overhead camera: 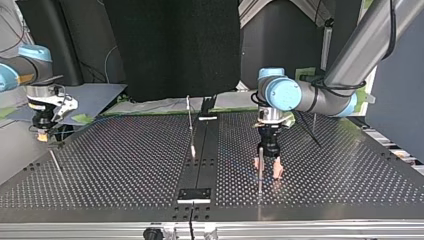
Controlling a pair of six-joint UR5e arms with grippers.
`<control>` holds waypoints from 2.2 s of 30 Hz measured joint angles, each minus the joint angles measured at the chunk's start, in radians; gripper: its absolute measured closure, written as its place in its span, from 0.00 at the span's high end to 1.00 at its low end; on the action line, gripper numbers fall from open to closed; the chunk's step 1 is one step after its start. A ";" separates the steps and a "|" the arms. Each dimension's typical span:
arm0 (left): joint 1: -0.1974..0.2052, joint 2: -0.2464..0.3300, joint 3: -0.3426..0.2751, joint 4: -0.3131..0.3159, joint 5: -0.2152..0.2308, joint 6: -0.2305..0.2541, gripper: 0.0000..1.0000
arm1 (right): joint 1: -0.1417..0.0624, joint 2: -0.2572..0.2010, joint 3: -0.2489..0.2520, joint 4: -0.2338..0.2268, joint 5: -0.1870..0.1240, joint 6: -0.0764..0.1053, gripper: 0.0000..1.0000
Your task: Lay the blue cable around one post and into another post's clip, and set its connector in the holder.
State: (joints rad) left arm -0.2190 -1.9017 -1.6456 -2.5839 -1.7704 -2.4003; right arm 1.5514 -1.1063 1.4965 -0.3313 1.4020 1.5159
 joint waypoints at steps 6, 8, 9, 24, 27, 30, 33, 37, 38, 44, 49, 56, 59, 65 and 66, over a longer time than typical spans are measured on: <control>0.001 0.000 0.000 0.000 0.000 0.001 1.00 | -0.010 0.012 -0.007 -0.004 -0.051 -0.005 0.00; 0.001 0.000 0.000 0.000 0.000 0.001 1.00 | -0.013 0.013 -0.007 -0.005 -0.067 -0.008 0.00; 0.001 0.000 0.000 0.000 0.000 0.001 1.00 | -0.014 0.013 -0.007 -0.006 -0.077 -0.011 0.00; 0.011 0.000 0.000 -0.001 0.003 0.003 1.00 | -0.034 0.013 -0.006 -0.039 -0.204 0.003 0.00; 0.011 0.000 0.000 -0.001 0.004 0.003 1.00 | -0.040 0.013 -0.006 -0.057 -0.229 0.020 0.00; 0.011 0.000 0.000 -0.001 0.004 0.004 1.00 | -0.046 0.014 -0.006 -0.069 -0.256 0.032 0.00; 0.012 0.000 0.001 -0.001 0.005 0.004 1.00 | -0.049 0.014 -0.006 -0.079 -0.281 0.045 0.00; 0.012 0.000 0.001 -0.001 0.005 0.004 1.00 | -0.051 0.015 -0.006 -0.085 -0.313 0.058 0.00; 0.012 0.000 0.001 -0.001 0.005 0.004 1.00 | -0.052 0.016 -0.006 -0.086 -0.322 0.061 0.00; 0.013 0.000 0.001 -0.001 0.007 0.004 1.00 | -0.058 0.016 -0.006 -0.084 -0.378 0.071 0.00; 0.014 0.000 0.001 -0.001 0.009 0.004 1.00 | -0.065 0.016 -0.006 -0.072 -0.377 0.064 0.00; 0.015 0.000 0.001 -0.001 0.011 0.004 1.00 | -0.076 0.016 -0.006 -0.061 -0.335 0.050 0.00; 0.015 0.000 0.001 -0.001 0.012 0.004 1.00 | -0.078 0.016 -0.006 -0.063 -0.317 0.045 0.00; 0.015 0.000 0.003 -0.001 0.013 0.004 1.00 | -0.078 0.016 -0.008 -0.071 -0.306 0.043 0.00; 0.015 0.000 0.004 -0.001 0.014 0.004 1.00 | -0.077 0.016 -0.009 -0.071 -0.305 0.043 0.00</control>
State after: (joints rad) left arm -0.2038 -1.9018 -1.6417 -2.5849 -1.7568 -2.3962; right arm 1.4747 -1.0901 1.4878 -0.4024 1.0968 1.5592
